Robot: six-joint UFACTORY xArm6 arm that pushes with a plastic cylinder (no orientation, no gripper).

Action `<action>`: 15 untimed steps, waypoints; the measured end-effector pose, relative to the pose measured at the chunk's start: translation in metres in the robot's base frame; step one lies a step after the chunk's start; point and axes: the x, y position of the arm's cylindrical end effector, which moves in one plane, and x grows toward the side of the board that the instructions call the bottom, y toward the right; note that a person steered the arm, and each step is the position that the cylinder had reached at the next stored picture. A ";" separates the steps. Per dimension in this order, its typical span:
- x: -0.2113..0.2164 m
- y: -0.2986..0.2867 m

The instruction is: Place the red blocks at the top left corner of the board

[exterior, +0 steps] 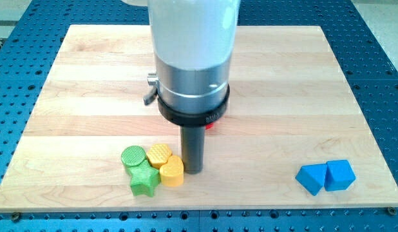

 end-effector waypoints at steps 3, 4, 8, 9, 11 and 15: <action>-0.067 0.023; -0.068 0.049; -0.107 0.108; -0.124 0.105; -0.180 0.051; -0.118 0.041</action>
